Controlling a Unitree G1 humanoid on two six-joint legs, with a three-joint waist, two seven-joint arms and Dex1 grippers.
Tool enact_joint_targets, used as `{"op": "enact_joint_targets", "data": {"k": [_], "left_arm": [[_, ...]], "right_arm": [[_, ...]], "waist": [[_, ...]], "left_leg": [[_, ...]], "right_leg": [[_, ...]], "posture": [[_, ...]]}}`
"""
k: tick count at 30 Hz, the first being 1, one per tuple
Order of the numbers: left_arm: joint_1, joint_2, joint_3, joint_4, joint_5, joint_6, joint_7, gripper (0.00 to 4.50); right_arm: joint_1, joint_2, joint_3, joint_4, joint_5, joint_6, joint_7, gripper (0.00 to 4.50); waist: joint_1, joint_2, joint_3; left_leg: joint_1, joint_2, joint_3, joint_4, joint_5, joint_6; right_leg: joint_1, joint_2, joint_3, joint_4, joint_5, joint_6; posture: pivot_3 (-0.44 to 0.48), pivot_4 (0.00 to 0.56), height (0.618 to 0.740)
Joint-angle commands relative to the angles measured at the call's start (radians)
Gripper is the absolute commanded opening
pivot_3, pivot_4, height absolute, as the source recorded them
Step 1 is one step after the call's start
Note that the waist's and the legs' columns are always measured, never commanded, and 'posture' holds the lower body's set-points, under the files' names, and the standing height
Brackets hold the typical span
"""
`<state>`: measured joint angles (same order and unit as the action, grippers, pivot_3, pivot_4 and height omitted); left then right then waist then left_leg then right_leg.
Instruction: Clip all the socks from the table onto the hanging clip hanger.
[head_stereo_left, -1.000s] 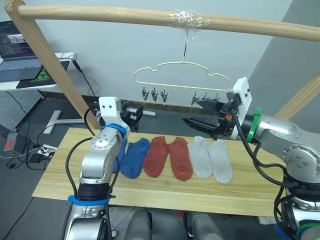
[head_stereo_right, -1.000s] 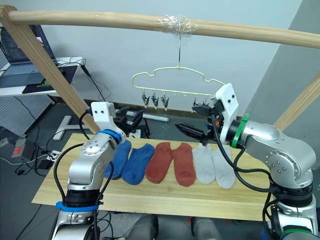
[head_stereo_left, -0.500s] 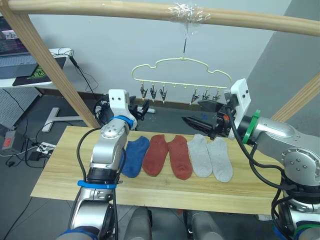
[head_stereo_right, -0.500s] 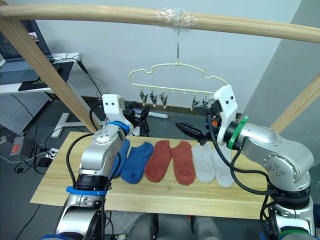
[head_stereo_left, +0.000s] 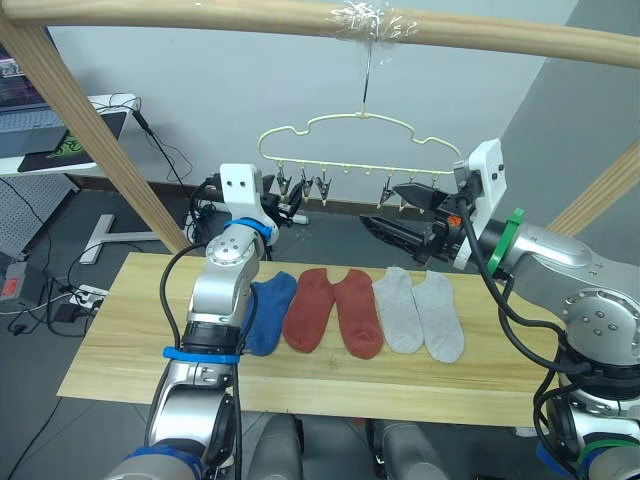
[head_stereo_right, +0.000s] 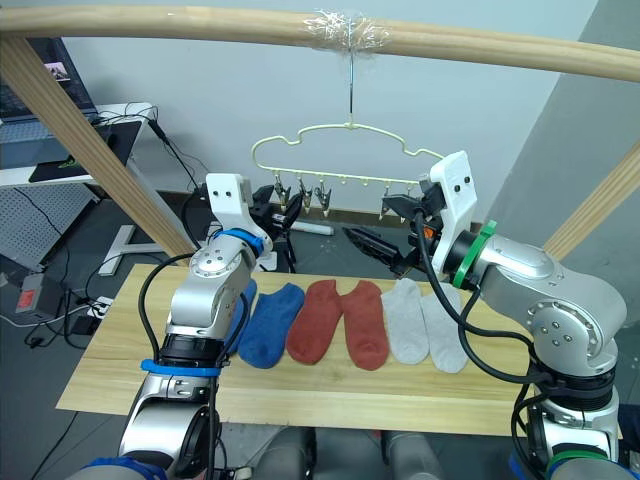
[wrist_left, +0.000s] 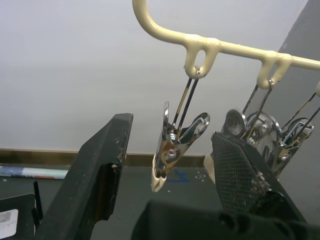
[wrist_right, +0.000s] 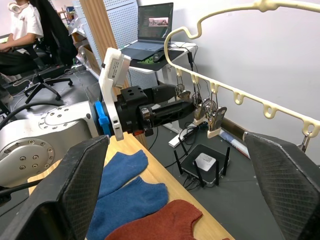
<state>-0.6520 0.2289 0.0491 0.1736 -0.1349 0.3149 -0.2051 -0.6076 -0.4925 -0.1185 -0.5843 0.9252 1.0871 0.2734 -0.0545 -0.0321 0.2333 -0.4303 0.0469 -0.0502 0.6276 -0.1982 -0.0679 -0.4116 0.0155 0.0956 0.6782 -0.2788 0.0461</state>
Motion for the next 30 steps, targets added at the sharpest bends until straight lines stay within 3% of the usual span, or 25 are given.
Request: {"op": "enact_joint_targets", "data": {"k": [1,19,27,30], "left_arm": [[-0.032,-0.006,0.015,-0.013,0.006,-0.033,0.016,2.85],[-0.067,-0.030,0.033,0.039,-0.003,-0.054,0.019,2.85],[-0.089,-0.036,0.039,0.056,-0.006,-0.068,0.013,0.49],[-0.093,-0.033,0.041,0.055,-0.007,-0.067,0.012,0.28]], "right_arm": [[0.000,-0.007,-0.024,-0.028,0.019,-0.017,-0.003,4.50],[0.031,-0.015,-0.032,-0.048,0.032,-0.013,-0.024,4.50],[0.042,-0.019,-0.032,-0.056,0.043,-0.013,-0.038,4.50],[0.044,-0.019,-0.031,-0.056,0.046,-0.015,-0.042,4.50]], "waist": [[0.000,0.000,0.000],[-0.003,0.000,0.010],[-0.003,-0.001,0.018],[-0.003,-0.001,0.018]], "left_leg": [[0.000,0.000,0.000,0.000,0.000,0.000],[-0.001,0.000,0.000,0.000,0.000,0.000],[-0.002,0.000,0.000,0.000,0.000,0.000],[-0.002,0.000,0.000,0.000,0.000,0.000]], "right_leg": [[0.000,0.000,0.000,0.000,0.000,0.000],[0.000,0.000,0.000,0.000,0.000,0.000],[-0.002,0.000,0.000,0.000,0.000,0.001],[-0.003,0.000,0.000,0.000,-0.001,0.001]], "posture": [[-0.061,0.237,0.740],[-0.079,0.245,0.740],[-0.085,0.250,0.740],[-0.081,0.249,0.740]]}}
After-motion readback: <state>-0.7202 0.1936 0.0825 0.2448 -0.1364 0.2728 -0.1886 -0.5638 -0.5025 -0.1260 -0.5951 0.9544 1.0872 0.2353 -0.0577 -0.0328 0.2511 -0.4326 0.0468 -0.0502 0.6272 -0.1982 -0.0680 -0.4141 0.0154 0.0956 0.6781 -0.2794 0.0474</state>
